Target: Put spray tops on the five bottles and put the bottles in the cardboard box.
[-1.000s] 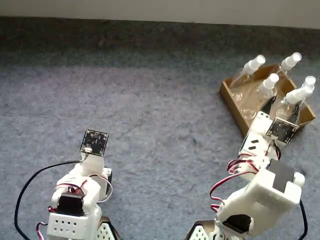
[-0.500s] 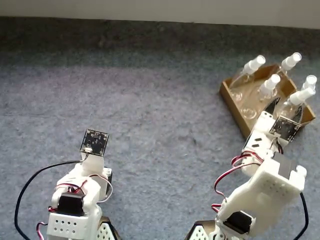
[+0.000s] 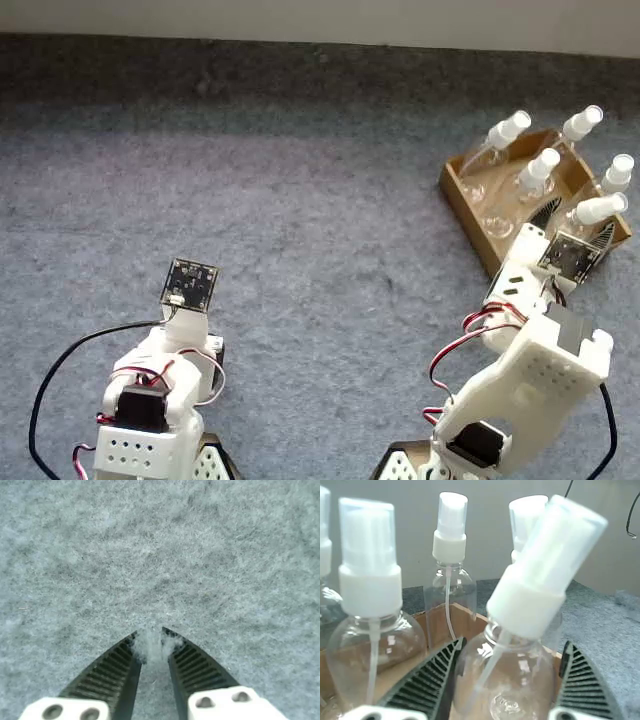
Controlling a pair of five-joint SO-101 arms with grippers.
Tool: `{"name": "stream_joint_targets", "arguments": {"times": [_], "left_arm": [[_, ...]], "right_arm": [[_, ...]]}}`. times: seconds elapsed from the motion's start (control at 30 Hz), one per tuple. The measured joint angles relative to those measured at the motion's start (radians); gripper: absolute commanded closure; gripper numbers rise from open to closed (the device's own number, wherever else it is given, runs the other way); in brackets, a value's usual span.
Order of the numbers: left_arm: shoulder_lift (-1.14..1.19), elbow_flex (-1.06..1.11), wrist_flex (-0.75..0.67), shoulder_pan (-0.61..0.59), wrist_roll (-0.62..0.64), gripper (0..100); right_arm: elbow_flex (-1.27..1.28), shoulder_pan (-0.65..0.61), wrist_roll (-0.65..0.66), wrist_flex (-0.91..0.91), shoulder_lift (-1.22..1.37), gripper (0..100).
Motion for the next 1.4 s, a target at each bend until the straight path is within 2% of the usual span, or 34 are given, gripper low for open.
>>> {"name": "stream_joint_targets", "arguments": {"times": [0.33, 0.47, 0.87, 1.03, 1.23, 1.4], "left_arm": [[0.0, 0.0, 0.0, 0.0, 0.0, 99], [0.0, 0.0, 0.0, 0.0, 0.0, 99], [0.0, 0.0, 0.0, 0.0, 0.0, 99], [0.0, 0.0, 0.0, 0.0, 0.0, 99], [0.0, 0.0, 0.0, 0.0, 0.0, 99], [0.0, 0.0, 0.0, 0.0, 0.0, 99]], "right_arm": [[0.009, 0.0, 0.061, 0.0, 0.0, 73.2], [0.046, 0.0, 0.061, 0.0, -0.011, 66.5], [0.256, 0.0, 0.061, 0.017, -0.281, 65.2], [0.27, 0.0, 0.057, 0.236, -0.419, 65.2], [0.281, 0.0, -0.025, 0.494, -0.649, 65.2], [0.281, 0.0, -0.029, 0.804, -0.881, 65.2]]}}
